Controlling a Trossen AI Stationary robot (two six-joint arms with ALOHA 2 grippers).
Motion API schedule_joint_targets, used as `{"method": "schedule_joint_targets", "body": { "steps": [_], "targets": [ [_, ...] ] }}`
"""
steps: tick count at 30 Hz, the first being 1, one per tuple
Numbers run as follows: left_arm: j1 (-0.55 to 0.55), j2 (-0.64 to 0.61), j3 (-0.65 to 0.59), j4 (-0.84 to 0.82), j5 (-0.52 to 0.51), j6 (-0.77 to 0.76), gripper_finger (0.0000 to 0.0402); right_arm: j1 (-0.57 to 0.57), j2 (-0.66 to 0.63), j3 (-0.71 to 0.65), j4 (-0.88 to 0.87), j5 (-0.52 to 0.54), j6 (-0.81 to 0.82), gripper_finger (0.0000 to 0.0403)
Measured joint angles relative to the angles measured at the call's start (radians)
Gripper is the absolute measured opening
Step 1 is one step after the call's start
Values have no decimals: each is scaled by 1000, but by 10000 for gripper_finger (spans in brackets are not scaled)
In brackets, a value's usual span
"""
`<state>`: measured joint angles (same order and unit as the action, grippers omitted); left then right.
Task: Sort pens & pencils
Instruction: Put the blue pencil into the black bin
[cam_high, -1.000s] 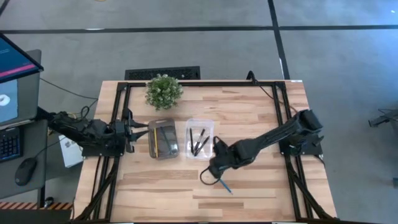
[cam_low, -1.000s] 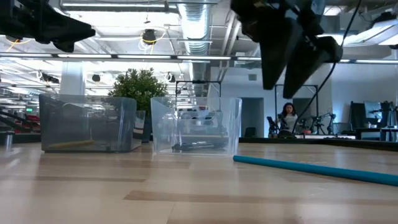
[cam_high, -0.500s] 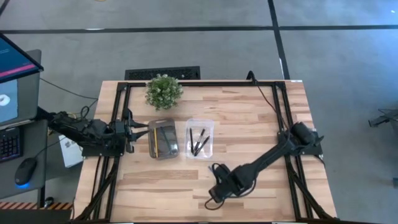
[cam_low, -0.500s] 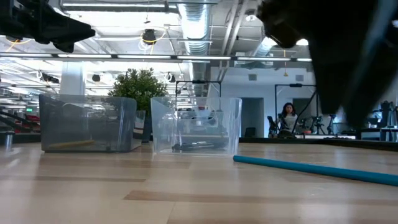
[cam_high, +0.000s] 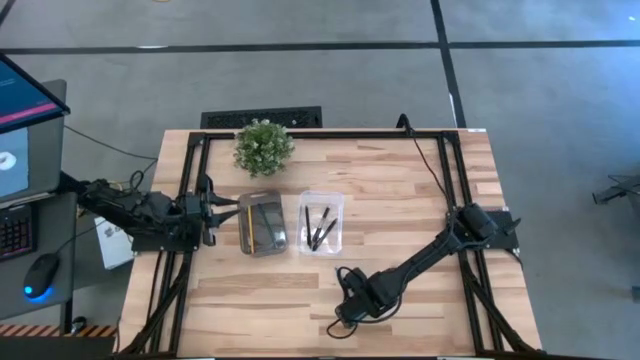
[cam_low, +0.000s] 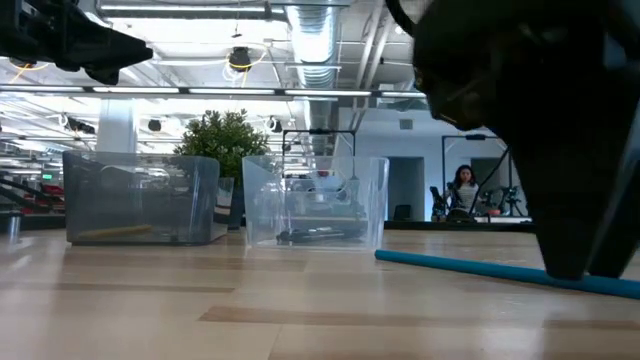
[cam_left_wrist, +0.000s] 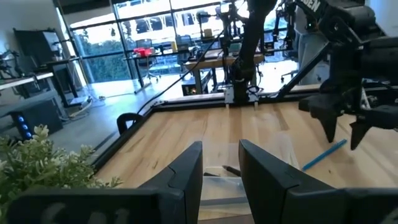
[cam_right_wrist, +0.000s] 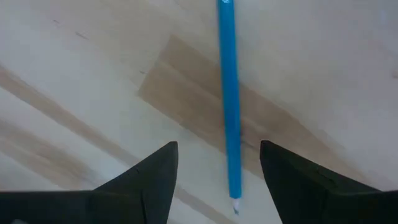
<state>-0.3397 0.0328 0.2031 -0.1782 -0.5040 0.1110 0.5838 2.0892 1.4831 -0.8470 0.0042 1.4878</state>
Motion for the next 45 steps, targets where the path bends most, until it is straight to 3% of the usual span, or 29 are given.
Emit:
{"method": "schedule_joint_targets", "body": {
  "steps": [45],
  "targets": [
    [0,0,0,-26,0,-16,96,-27,63,8,11,-41,-74,249]
  ]
}}
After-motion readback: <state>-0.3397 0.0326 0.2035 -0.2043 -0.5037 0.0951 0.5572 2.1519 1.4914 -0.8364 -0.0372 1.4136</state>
